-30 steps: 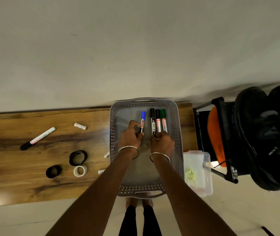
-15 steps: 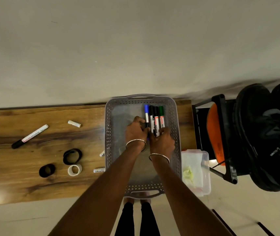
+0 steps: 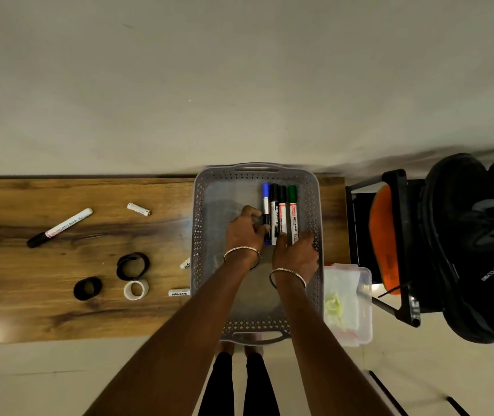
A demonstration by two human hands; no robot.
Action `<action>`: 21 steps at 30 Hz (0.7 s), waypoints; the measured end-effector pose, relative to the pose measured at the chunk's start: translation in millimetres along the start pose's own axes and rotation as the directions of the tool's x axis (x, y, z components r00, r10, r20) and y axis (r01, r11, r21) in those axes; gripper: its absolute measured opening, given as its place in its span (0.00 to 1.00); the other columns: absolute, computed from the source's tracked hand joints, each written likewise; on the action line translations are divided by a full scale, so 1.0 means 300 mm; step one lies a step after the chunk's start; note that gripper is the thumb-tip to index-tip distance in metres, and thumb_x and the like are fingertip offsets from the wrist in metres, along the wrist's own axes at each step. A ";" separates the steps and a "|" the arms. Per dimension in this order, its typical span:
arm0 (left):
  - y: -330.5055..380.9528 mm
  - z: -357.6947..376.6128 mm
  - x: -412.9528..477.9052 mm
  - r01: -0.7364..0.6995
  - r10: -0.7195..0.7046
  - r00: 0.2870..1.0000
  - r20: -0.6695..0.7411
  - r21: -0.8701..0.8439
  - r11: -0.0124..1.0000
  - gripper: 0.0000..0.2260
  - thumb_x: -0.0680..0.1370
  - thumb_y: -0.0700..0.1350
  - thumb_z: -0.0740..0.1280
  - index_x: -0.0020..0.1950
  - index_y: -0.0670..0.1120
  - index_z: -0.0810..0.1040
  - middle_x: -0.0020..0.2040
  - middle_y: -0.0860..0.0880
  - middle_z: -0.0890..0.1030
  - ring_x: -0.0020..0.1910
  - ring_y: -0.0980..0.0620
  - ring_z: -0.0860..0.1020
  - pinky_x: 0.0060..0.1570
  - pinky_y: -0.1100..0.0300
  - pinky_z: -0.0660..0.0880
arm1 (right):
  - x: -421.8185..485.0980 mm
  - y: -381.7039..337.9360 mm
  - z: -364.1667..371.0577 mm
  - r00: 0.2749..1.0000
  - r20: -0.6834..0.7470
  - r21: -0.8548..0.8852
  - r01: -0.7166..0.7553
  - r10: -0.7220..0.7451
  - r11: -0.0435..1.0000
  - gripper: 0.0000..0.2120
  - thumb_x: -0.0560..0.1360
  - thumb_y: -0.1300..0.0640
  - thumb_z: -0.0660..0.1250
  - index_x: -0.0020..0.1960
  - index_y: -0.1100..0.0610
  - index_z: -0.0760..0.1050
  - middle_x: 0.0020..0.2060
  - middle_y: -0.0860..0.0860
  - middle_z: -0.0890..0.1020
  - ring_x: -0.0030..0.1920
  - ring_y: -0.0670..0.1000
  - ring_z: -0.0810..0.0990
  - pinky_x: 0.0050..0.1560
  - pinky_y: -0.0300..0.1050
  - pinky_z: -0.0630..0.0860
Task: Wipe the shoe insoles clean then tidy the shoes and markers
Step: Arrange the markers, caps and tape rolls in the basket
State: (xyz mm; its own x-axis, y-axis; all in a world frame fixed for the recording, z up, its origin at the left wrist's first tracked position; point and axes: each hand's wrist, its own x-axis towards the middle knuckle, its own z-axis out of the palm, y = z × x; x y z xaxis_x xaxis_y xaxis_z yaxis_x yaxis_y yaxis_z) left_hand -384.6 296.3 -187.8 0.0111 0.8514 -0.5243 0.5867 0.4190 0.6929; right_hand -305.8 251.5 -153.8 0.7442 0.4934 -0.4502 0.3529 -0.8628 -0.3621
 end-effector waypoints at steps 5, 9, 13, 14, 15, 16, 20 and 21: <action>-0.013 -0.042 -0.036 0.023 -0.025 0.999 -0.046 -0.049 0.999 0.08 0.79 0.41 0.69 0.58 0.44 0.77 0.47 0.45 0.84 0.46 0.48 0.82 0.47 0.59 0.78 | 0.000 -0.004 0.004 0.999 0.019 0.071 -0.028 0.027 0.997 0.16 0.78 0.55 0.67 0.61 0.64 0.73 0.58 0.64 0.81 0.58 0.67 0.79 0.57 0.58 0.76; -0.035 -0.131 -0.084 0.024 -0.036 0.997 -0.071 -0.160 0.987 0.06 0.78 0.41 0.69 0.55 0.45 0.78 0.48 0.46 0.84 0.44 0.50 0.82 0.47 0.58 0.79 | -0.017 -0.011 -0.008 0.998 -0.021 0.110 -0.048 0.051 0.993 0.16 0.78 0.58 0.66 0.63 0.63 0.72 0.59 0.65 0.80 0.59 0.67 0.79 0.59 0.58 0.75; -0.064 -0.261 -0.150 0.003 -0.080 0.982 -0.172 -0.406 0.914 0.06 0.79 0.39 0.69 0.53 0.48 0.79 0.41 0.49 0.82 0.37 0.49 0.84 0.41 0.50 0.84 | -0.051 -0.010 -0.038 0.989 -0.108 0.162 -0.080 0.098 0.984 0.13 0.76 0.63 0.65 0.60 0.63 0.75 0.56 0.66 0.81 0.57 0.67 0.79 0.57 0.56 0.75; -0.100 -0.327 -0.160 -0.019 -0.097 0.967 -0.235 -0.448 0.894 0.06 0.79 0.39 0.69 0.53 0.49 0.79 0.40 0.49 0.83 0.36 0.49 0.84 0.38 0.52 0.84 | -0.082 -0.029 -0.021 0.992 -0.111 0.167 -0.045 0.064 0.985 0.11 0.76 0.63 0.65 0.58 0.62 0.76 0.55 0.65 0.81 0.56 0.67 0.79 0.56 0.55 0.75; -0.125 -0.363 -0.167 -0.028 -0.113 0.952 -0.285 -0.449 0.893 0.05 0.78 0.42 0.69 0.52 0.51 0.79 0.40 0.48 0.83 0.36 0.49 0.84 0.37 0.53 0.83 | -0.098 -0.027 -0.027 0.992 -0.122 0.163 0.000 0.020 0.987 0.10 0.76 0.64 0.65 0.57 0.61 0.77 0.53 0.64 0.82 0.55 0.66 0.80 0.55 0.54 0.75; -0.171 -0.426 -0.168 -0.040 -0.131 0.926 -0.355 -0.435 0.899 0.05 0.77 0.47 0.69 0.51 0.54 0.79 0.41 0.48 0.84 0.37 0.48 0.84 0.37 0.51 0.83 | -0.132 -0.046 -0.011 0.990 -0.123 0.163 0.082 -0.063 0.983 0.09 0.75 0.64 0.66 0.55 0.60 0.78 0.51 0.63 0.83 0.53 0.65 0.81 0.53 0.52 0.76; -0.400 -0.648 -0.138 0.123 -0.321 0.768 -0.555 -0.363 0.924 0.10 0.72 0.54 0.63 0.49 0.55 0.80 0.41 0.46 0.85 0.40 0.41 0.84 0.45 0.43 0.81 | -0.278 -0.131 0.088 0.889 -0.055 0.188 0.456 -0.454 0.870 0.07 0.73 0.66 0.67 0.49 0.58 0.80 0.41 0.55 0.83 0.40 0.53 0.80 0.41 0.37 0.69; -0.480 -0.697 -0.120 0.221 -0.384 0.729 -0.566 -0.335 0.916 0.11 0.71 0.55 0.61 0.48 0.54 0.79 0.43 0.45 0.85 0.42 0.41 0.84 0.48 0.44 0.81 | -0.315 -0.158 0.123 0.834 -0.020 0.194 0.545 -0.552 0.816 0.07 0.73 0.66 0.67 0.48 0.58 0.80 0.41 0.53 0.83 0.40 0.52 0.80 0.41 0.38 0.72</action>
State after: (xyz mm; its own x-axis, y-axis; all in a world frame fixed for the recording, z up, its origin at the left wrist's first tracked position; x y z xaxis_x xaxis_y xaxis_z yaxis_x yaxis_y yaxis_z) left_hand -638.8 271.4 -165.1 -0.6755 0.6390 -0.3679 0.2685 0.6779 0.6844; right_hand -413.7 250.1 -124.2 0.4366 0.8854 -0.1595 0.5835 -0.4136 -0.6988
